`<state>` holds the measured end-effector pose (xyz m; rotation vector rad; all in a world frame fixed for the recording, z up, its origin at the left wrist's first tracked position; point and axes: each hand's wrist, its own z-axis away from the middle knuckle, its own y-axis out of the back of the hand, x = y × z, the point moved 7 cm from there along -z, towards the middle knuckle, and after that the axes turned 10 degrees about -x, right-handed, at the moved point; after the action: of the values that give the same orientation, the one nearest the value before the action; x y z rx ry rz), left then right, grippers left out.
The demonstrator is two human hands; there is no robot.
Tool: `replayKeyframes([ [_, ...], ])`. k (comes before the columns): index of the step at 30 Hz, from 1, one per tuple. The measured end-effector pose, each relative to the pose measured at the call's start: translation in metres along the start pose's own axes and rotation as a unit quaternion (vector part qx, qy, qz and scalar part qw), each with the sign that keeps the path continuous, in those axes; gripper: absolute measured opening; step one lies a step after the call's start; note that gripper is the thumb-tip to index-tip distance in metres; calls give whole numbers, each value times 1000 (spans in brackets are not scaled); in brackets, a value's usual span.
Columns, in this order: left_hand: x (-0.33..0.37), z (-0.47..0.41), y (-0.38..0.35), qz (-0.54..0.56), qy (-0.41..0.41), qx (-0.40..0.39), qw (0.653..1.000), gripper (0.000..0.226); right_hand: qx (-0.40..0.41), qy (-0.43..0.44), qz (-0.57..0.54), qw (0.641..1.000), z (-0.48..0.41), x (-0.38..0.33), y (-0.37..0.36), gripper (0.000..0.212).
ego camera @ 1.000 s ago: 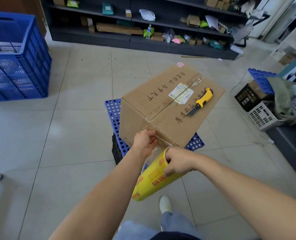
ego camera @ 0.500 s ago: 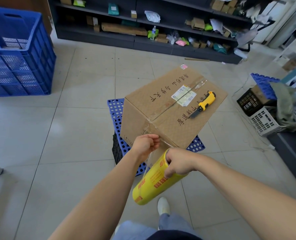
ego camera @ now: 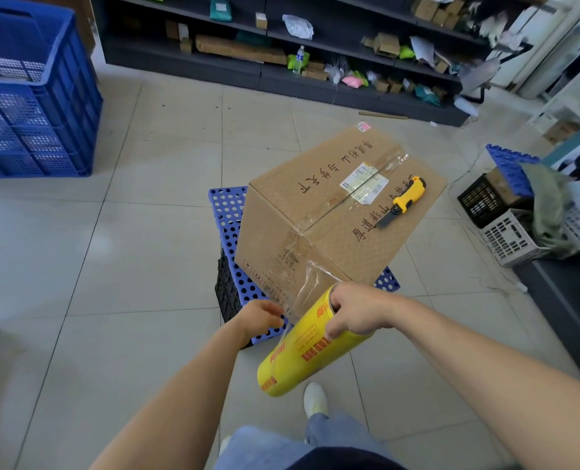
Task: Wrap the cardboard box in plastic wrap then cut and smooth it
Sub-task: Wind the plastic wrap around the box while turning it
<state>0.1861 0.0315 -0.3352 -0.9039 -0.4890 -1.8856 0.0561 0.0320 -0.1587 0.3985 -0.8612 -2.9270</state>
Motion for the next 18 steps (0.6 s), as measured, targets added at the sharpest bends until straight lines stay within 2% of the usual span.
replayKeyframes([
  [2, -13, -3, -6, -50, 13, -27, 998, 39, 1, -4, 2, 1000, 0, -1, 0, 41],
  [6, -27, -8, -13, -102, 15, -45, 994, 28, 4, -18, 2, 1000, -1, -3, 2, 39],
  [11, -28, -15, -11, -133, -8, -21, 991, 21, 2, -26, 7, 1000, -1, -4, 2, 40],
  [14, -24, -17, -13, -154, -20, -6, 988, 6, 4, -30, 4, 1000, -2, -4, 1, 43],
  [18, -21, -17, -21, -190, -38, -1, 981, 17, 8, -37, 8, 999, -2, -5, 2, 42],
])
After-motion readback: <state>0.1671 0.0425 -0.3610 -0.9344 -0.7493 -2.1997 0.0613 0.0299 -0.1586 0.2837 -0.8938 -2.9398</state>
